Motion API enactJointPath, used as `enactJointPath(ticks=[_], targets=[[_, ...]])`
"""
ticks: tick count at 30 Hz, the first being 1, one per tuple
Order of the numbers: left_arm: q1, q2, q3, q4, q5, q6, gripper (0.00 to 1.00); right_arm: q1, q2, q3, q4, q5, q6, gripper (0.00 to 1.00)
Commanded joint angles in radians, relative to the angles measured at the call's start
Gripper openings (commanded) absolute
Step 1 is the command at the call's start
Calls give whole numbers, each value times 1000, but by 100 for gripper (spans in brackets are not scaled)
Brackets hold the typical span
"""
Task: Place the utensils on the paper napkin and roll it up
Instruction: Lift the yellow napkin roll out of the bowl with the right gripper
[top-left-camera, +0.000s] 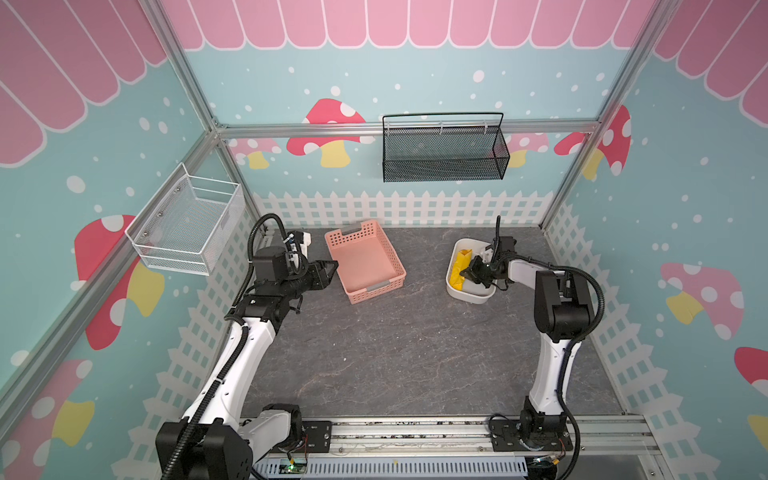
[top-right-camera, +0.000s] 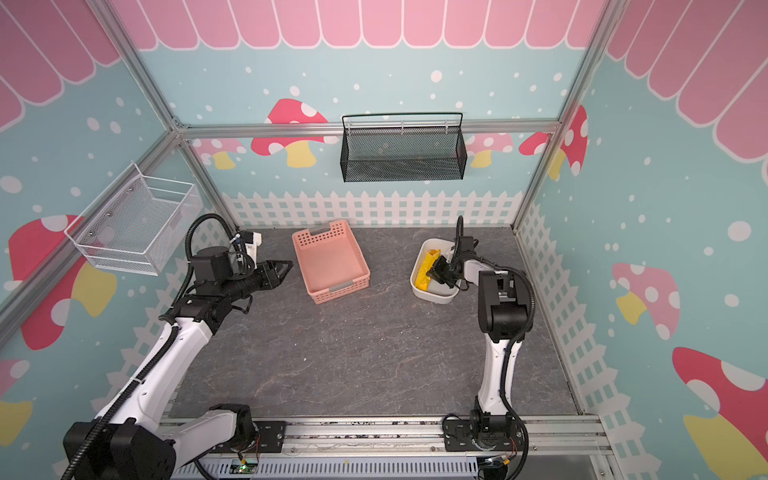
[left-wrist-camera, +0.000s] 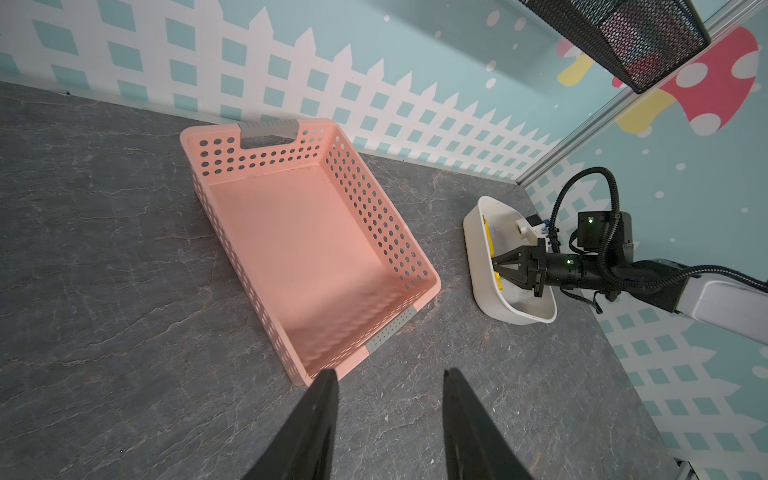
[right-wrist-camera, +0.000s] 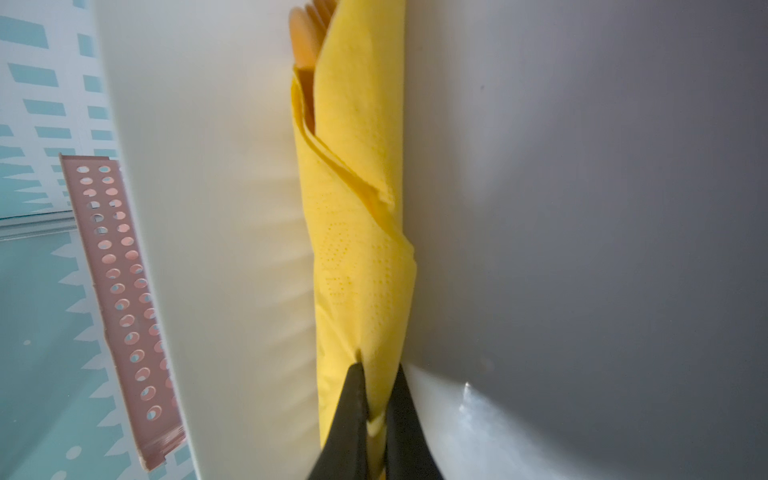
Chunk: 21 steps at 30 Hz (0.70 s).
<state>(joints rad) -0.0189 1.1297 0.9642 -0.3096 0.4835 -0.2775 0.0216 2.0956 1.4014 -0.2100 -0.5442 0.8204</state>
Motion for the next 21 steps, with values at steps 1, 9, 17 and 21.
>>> enactJointPath(ticks=[1,9,17,21], targets=[[10,5,-4,16,19,5,44,11,-88,55,-31,15,-3,0],[11,21,2,12,23,-2,44,80,-136,126,-39,-34,-10,0],[13,40,8,3,24,-4,44,226,-67,274,-19,-96,-26,0],[13,65,18,-14,21,-8,43,290,1,358,22,-135,-29,0]])
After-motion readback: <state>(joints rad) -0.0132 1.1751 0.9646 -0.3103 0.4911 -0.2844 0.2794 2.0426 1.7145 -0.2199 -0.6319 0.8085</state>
